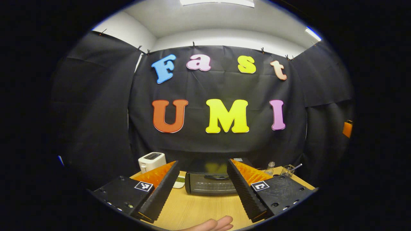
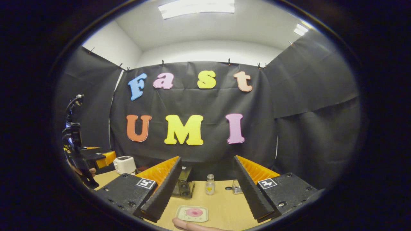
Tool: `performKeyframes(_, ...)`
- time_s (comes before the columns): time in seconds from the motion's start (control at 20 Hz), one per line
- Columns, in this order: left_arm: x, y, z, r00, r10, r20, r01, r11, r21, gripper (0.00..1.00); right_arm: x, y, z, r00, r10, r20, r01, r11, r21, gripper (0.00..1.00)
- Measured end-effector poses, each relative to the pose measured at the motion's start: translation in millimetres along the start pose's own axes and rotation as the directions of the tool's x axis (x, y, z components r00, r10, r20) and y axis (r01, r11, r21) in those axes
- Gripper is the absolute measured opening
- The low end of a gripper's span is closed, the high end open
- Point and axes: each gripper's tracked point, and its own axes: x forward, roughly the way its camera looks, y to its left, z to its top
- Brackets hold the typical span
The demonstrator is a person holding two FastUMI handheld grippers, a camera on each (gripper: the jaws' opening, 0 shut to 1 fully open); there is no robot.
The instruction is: Open the electric oven with the left hand, put the food in, and close the electric oven.
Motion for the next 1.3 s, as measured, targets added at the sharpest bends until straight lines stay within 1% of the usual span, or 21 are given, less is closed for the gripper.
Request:
performKeyframes(0.1,34.3,-10.6,-19.6,0.998,-0.017,-0.058,0.018,1.000,0.014,0.95,8.3,-14.3,-3.3,1.000,-0.021,-0.007,0.021,1.000,0.004,1.00)
performKeyframes(0.25,80.8,-31.3,-53.6,0.985,-0.052,-0.163,0.061,0.997,0.052,0.95,19.1,-36.6,-11.7,0.998,-0.050,-0.023,0.050,0.999,0.003,1.00)
performKeyframes(0.35,110.9,-41.1,-68.4,0.979,-0.055,-0.197,0.071,0.994,0.077,0.96,24.8,-50.0,-15.4,0.998,-0.065,-0.028,0.065,0.998,0.001,1.00)
performKeyframes(0.45,138.7,-53.4,-88.2,0.965,-0.078,-0.249,0.095,0.994,0.059,0.96,29.8,-65.9,-19.3,0.996,-0.084,-0.029,0.084,0.996,-0.007,1.00)
performKeyframes(0.6,168.6,-59.5,-116.0,0.940,-0.084,-0.330,0.100,0.994,0.031,0.97,34.5,-88.8,-24.4,0.992,-0.119,-0.030,0.119,0.993,-0.017,1.00)
performKeyframes(0.65,175.1,-63.0,-126.1,0.926,-0.101,-0.363,0.113,0.993,0.013,0.97,36.1,-95.9,-27.8,0.991,-0.127,-0.032,0.126,0.992,-0.017,0.99)
performKeyframes(0.7,180.0,-66.5,-136.4,0.912,-0.111,-0.396,0.121,0.993,-0.001,0.96,36.5,-101.5,-31.6,0.990,-0.133,-0.036,0.133,0.991,-0.014,1.00)
performKeyframes(0.75,185.0,-67.9,-143.2,0.903,-0.111,-0.415,0.119,0.993,-0.007,0.96,37.3,-105.7,-34.4,0.990,-0.137,-0.041,0.136,0.991,-0.008,1.00)
performKeyframes(0.85,192.2,-64.8,-156.6,0.892,-0.094,-0.441,0.112,0.994,0.013,0.97,38.9,-112.8,-38.1,0.989,-0.141,-0.050,0.141,0.990,0.007,1.00)
performKeyframes(0.9,192.7,-64.0,-166.0,0.880,-0.084,-0.467,0.105,0.994,0.017,0.97,38.1,-116.4,-39.5,0.988,-0.145,-0.050,0.146,0.989,0.010,1.00)
performKeyframes(0.95,190.1,-64.8,-161.7,0.886,-0.089,-0.454,0.112,0.993,0.024,0.97,36.0,-119.9,-39.8,0.989,-0.144,-0.043,0.144,0.989,0.016,1.00)
performKeyframes(1.0,196.9,-69.1,-163.7,0.886,-0.100,-0.453,0.121,0.993,0.017,0.98,33.4,-119.9,-38.2,0.990,-0.139,-0.037,0.140,0.990,0.022,1.00)
performKeyframes(1.05,194.4,-70.7,-162.9,0.879,-0.107,-0.464,0.125,0.992,0.008,0.95,31.4,-119.8,-39.2,0.990,-0.137,-0.039,0.138,0.990,0.024,1.00)
performKeyframes(1.3,188.1,-68.3,-165.4,0.882,-0.110,-0.458,0.140,0.990,0.031,0.96,11.2,-123.1,-33.3,0.988,-0.149,-0.036,0.150,0.988,0.033,1.00)
